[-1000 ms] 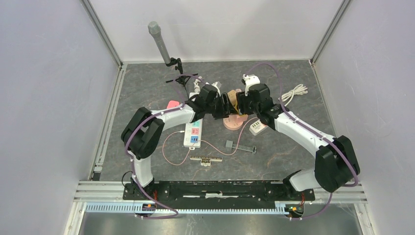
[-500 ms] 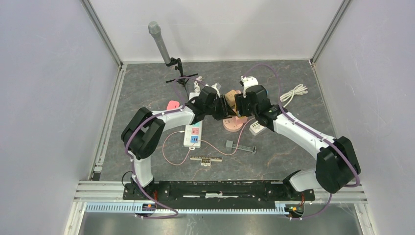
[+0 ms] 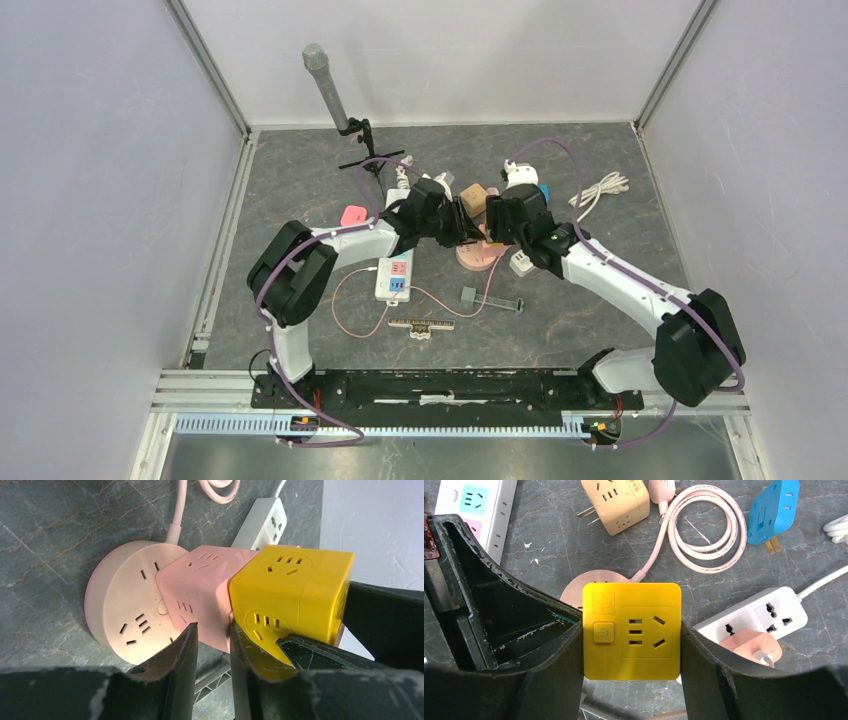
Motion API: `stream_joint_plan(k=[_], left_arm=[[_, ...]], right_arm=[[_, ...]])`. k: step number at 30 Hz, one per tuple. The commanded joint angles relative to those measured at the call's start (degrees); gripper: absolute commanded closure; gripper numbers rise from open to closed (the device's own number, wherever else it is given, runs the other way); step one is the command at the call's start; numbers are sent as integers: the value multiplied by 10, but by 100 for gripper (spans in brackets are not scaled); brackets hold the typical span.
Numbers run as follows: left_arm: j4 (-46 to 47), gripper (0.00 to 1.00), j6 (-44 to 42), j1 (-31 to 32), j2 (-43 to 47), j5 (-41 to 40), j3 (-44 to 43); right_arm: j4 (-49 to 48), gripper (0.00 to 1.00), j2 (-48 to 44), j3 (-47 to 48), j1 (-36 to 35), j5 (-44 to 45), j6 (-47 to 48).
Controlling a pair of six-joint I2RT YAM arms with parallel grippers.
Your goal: Pull the plug off the socket
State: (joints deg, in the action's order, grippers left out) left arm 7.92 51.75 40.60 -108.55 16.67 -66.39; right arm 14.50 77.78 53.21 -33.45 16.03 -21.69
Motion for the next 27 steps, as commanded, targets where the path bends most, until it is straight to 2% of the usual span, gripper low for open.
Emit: stream_joint_plan(k=[1, 10, 21, 27], left_arm=[[-114, 65, -46, 8, -26, -61, 18], [-127, 67, -58, -2, -57, -61, 3], [-100, 73, -58, -6, -75, -62, 26], [-94, 74, -58, -5, -81, -70, 44]], right_arm=[[-41, 100, -18, -11, -60, -65, -76], [-11, 100, 23, 29, -66, -57, -53], [-92, 100, -39, -49, -39, -130, -82], [-62, 100, -43, -65, -63, -51, -26]])
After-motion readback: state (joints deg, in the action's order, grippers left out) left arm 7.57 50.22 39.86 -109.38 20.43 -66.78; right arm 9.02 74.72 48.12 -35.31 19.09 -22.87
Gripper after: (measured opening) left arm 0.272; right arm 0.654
